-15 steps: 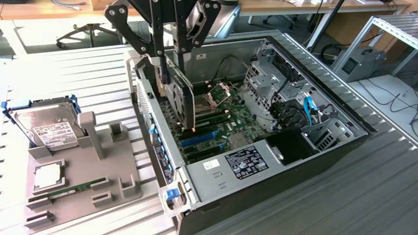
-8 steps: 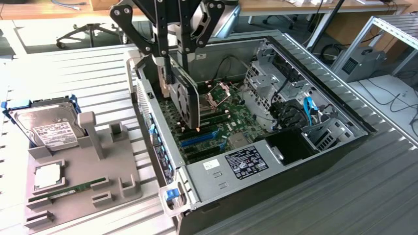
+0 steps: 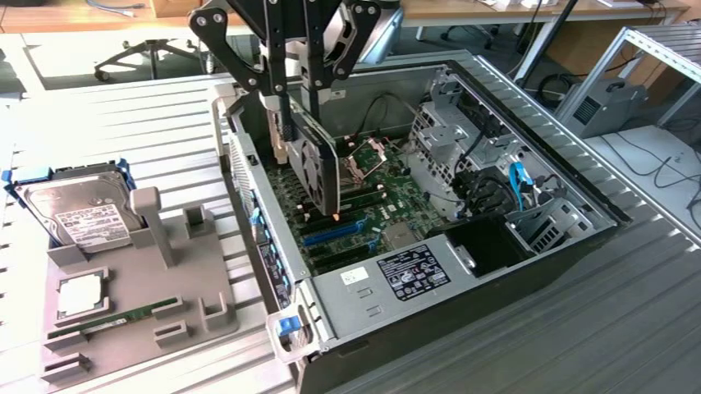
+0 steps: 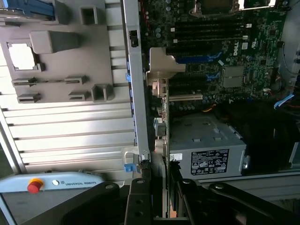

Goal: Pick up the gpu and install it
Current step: 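Pick up the gpu and move the gpu toward the slot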

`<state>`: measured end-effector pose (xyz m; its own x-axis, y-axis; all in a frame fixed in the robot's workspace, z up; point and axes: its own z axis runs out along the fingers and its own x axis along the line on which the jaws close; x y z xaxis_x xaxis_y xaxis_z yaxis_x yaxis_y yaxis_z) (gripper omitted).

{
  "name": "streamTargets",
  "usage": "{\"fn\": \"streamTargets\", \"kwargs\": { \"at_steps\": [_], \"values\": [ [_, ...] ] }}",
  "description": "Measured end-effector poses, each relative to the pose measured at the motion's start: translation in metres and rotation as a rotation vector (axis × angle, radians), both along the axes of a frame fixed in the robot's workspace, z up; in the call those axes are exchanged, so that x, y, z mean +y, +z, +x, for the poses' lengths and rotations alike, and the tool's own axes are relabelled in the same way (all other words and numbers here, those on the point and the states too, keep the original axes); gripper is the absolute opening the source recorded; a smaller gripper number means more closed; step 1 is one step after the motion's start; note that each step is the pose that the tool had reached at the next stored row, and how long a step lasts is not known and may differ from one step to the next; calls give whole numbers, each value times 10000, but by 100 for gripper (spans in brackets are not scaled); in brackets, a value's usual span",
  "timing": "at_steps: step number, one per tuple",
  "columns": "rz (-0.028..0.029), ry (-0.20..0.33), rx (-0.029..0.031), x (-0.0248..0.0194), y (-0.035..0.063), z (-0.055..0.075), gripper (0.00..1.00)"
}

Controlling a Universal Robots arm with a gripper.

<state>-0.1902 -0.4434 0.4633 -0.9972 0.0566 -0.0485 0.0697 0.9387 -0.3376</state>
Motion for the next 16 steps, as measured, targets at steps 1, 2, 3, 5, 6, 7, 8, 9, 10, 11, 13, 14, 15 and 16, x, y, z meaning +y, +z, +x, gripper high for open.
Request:
{"fn": "streamTargets", "kwargs": {
  "at_steps": [1, 2, 3, 5, 6, 7, 8, 9, 10, 11, 13, 14, 15, 16],
  "values": [
    [-9, -1, -1, 0, -1, 3, 26],
    [-17, 0, -1, 0, -1, 7, 26],
    [-23, 1, 0, 0, -1, 9, 26],
    [-34, 0, 0, 0, -1, 15, 26],
    [-40, 0, 0, 0, -2, 18, 26],
    [-45, 0, 0, 0, -2, 21, 26],
    [-50, 0, -1, 0, -3, 24, 26],
    [-59, 1, 0, 0, -3, 29, 26],
    [-69, 1, 1, 0, -3, 35, 26],
    [-82, 0, 0, 0, -4, 42, 26],
    [-104, 0, 0, 0, -5, 54, 26],
    [-116, 0, 0, 0, -6, 60, 26],
    [-131, 0, 0, 0, -6, 67, 26],
    [-140, 0, 0, 0, -7, 71, 26]
  ]
}}
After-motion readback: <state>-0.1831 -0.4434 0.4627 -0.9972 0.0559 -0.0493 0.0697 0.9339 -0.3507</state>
